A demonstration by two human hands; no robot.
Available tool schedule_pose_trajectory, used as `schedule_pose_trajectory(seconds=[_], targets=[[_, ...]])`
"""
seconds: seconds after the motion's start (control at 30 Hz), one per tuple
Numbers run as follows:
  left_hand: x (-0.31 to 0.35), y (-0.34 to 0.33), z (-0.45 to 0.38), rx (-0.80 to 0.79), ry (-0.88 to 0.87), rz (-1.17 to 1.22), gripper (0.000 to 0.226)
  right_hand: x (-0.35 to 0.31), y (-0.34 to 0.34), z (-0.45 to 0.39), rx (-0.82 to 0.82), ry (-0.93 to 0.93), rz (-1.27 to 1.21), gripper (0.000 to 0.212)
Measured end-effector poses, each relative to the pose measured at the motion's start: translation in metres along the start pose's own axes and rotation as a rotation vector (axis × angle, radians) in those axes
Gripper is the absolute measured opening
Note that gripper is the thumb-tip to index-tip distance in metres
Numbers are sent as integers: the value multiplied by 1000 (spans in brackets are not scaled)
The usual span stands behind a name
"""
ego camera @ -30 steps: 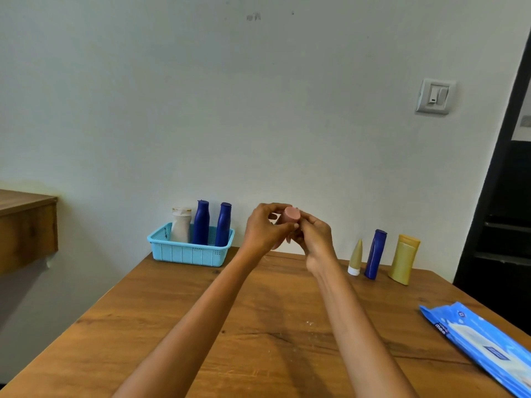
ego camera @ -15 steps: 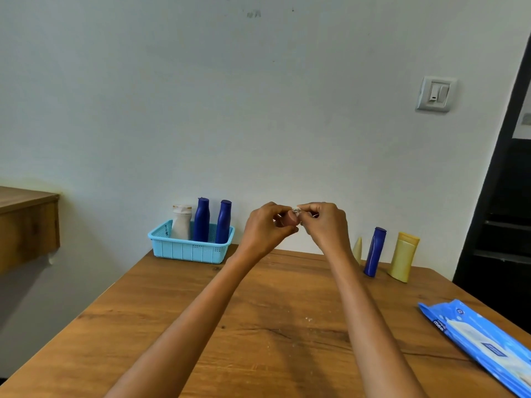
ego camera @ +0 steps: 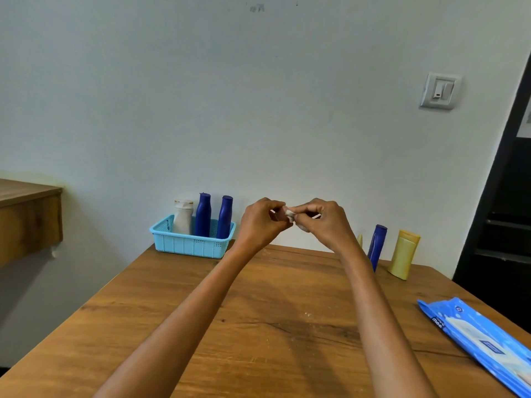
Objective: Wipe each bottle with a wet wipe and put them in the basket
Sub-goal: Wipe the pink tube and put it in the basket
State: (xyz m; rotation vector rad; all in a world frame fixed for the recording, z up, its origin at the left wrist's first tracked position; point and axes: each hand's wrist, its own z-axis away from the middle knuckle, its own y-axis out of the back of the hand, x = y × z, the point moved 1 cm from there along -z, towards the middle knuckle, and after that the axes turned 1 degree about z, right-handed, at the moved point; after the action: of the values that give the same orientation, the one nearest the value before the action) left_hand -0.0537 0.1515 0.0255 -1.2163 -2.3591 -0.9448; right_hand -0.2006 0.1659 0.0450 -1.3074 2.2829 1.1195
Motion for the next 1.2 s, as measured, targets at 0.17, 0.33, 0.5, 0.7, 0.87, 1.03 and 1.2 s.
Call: schedule_pose_trajectory(seconds=[0.17,0.33,0.5,0.7,0.87,1.03,1.2], targets=[[12,-6,2,-52,-33,2,43,10,1,0,155,-36,84,21],[11,-2,0,-27,-21,18,36,0,-4,-1,130,34,37,16],[3,0,1,-49,1,-14,44,3,-1,-2,63,-59,-21,13],[8,-3,1,-30,32,-3,31,-1,-13,-3,95,29,69,16],[3,-3,3,-53,28,-2,36,-2,-3,-4,41,-35,8,10],[7,-3,2,-26,36,21,32,1,-10,-2,77,43,24,16],[-2,6,-1,-17,56,48,41,2,-6,-1,5,-9,-153,11]])
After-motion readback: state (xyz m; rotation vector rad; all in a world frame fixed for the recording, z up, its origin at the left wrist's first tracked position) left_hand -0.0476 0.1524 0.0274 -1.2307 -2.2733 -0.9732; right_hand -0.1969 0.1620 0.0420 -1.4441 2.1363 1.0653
